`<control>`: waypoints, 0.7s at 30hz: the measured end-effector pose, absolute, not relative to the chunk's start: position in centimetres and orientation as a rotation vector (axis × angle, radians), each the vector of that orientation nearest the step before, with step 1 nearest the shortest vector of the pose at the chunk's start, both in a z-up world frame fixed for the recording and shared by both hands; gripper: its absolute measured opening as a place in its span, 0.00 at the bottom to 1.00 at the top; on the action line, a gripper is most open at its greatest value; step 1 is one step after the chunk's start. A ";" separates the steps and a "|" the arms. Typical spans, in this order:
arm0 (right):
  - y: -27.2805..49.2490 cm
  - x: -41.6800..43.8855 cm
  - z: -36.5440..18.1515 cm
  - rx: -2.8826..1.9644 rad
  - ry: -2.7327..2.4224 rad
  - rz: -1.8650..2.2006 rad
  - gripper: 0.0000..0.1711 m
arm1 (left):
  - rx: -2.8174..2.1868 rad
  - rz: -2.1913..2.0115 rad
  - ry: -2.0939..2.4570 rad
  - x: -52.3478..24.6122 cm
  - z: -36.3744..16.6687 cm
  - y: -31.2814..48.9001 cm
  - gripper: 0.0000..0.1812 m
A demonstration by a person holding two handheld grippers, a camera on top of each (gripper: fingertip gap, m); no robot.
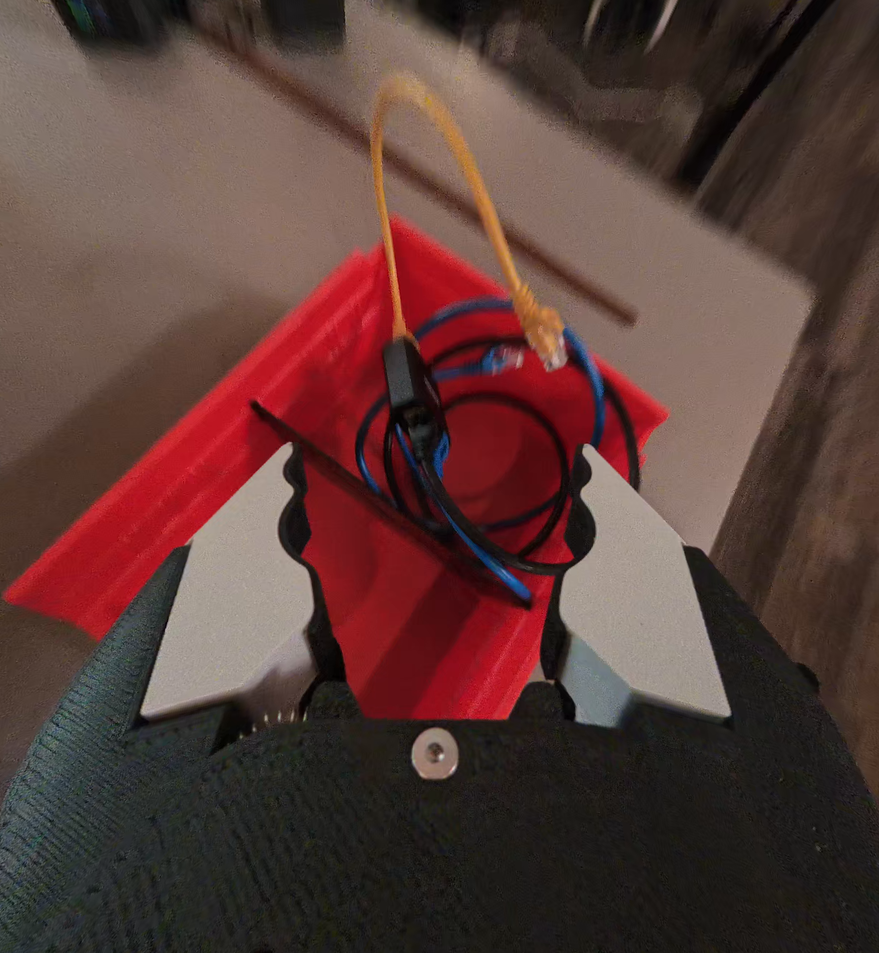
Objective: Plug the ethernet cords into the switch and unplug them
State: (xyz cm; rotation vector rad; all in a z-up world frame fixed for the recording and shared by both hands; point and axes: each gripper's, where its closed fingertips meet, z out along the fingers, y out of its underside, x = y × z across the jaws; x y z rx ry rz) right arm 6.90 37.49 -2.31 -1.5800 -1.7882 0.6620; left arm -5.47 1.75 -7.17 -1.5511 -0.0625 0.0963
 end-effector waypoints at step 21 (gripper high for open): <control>41.1 18.5 -5.3 -1.696 -1.222 0.582 0.85 | -1.719 0.072 -0.280 -2.0 -4.4 0.4 0.86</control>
